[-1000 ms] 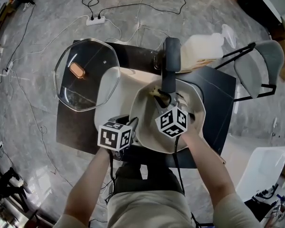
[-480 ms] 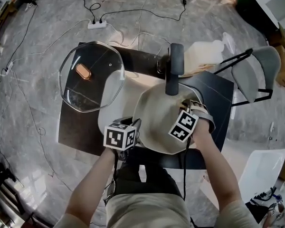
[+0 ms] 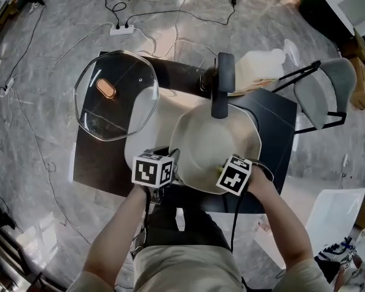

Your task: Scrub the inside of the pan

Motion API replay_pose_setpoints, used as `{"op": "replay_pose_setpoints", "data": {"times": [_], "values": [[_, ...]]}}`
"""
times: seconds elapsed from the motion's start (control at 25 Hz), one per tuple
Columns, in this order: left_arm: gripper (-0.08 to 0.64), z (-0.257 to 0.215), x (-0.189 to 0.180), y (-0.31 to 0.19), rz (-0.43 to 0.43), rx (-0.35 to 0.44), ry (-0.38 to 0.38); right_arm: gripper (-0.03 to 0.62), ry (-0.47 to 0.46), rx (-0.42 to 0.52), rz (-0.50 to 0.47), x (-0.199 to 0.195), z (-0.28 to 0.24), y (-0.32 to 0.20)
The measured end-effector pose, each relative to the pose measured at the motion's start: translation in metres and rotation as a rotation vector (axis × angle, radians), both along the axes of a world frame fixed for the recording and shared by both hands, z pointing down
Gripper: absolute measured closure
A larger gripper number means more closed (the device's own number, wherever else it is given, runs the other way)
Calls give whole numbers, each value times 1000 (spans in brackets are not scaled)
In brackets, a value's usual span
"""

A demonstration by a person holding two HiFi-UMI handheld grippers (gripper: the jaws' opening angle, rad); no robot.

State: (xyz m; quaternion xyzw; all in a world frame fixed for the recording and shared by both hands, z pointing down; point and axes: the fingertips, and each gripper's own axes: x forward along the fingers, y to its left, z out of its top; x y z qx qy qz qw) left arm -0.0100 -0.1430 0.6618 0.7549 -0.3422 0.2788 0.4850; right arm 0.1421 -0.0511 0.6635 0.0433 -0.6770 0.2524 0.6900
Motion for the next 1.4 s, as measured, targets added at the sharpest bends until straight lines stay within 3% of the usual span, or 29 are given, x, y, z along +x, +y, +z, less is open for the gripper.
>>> {"op": "replay_pose_setpoints", "data": {"times": [0.32,0.48,0.64,0.76,0.84,1.04,1.2,1.4], "values": [[474,1,0,0,-32,-29,-1,494,-369,-76,227,-80,3,-8],[483,3,-1,-1,-68,-47,1,489,-465,-33,128,-103,9,-32],[485,2,1,0,-58,-47,12,492,-496,143,-66,-115,11,-65],[483,0,0,-1,-46,-37,-1,494,-443,292,-199,-112,19,-96],[483,0,-1,-1,-40,-38,-7,492,-374,352,-233,-103,25,-114],[482,2,0,-1,-41,-50,18,489,-263,448,-165,-72,28,-149],[482,2,2,1,-44,-60,34,490,-114,561,-194,-31,26,-164],[482,-1,0,-2,-33,-41,18,491,12,546,-97,10,21,-156]]}}
